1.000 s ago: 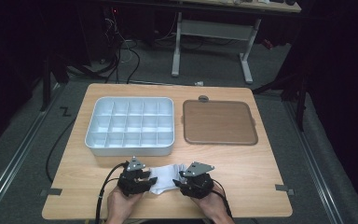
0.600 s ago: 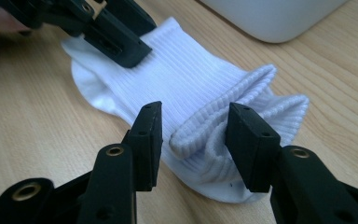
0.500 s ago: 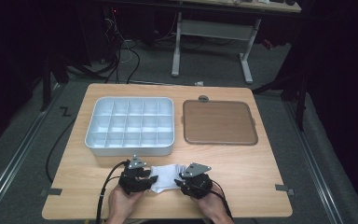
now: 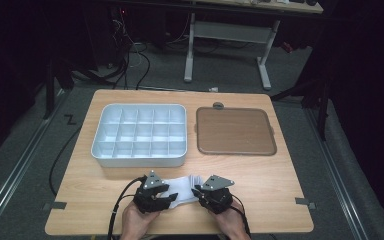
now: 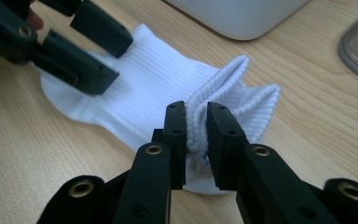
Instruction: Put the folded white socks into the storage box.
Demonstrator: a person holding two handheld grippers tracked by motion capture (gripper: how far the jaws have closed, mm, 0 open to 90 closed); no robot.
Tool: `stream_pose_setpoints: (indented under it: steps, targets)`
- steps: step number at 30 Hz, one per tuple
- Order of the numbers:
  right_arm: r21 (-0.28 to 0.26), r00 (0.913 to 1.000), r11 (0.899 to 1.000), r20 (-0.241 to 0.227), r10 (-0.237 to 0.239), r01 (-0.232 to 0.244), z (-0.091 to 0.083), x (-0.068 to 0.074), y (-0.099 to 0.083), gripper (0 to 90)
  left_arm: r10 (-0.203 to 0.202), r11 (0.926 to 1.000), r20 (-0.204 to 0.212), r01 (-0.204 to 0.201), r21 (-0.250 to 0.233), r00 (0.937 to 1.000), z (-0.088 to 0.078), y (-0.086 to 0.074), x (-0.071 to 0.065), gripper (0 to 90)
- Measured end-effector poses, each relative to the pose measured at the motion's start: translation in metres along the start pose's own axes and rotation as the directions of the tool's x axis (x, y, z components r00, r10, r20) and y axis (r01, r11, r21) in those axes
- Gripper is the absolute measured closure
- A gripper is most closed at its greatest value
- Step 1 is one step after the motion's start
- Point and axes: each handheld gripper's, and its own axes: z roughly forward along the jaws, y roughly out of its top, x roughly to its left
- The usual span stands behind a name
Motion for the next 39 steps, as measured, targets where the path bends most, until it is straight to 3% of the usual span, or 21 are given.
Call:
stream_pose_setpoints:
  steps: [7,14,18,26,39]
  targets:
    - [-0.008,0.9992,1.000,0.029,0.025,-0.025,-0.004,-0.009,-0.002,79.0,0.073,0.9973,-0.035,-0.073,0.004,0.9967,0.003,-0.007,-0.003,53.9]
    - [0.031,0.9972,0.999,0.074,0.005,-0.007,0.002,-0.012,-0.006,78.7,0.095,0.9955,-0.043,-0.095,0.007,0.9946,0.005,-0.009,-0.004,54.2]
    - [0.040,0.9954,0.999,0.096,0.009,-0.013,0.007,-0.016,-0.008,75.3,0.088,0.9961,-0.052,-0.089,-0.001,0.9947,0.007,-0.008,-0.003,54.5]
    - [0.035,0.9958,0.999,0.083,0.038,-0.041,0.009,-0.020,-0.010,72.8,0.073,0.9969,-0.056,-0.075,-0.024,0.9957,0.009,-0.007,0.000,55.2]
    - [0.046,0.9969,0.998,0.064,0.045,-0.048,0.009,-0.016,-0.009,71.2,0.040,0.9992,-0.057,-0.040,-0.005,0.9976,0.009,0.001,0.006,55.6]
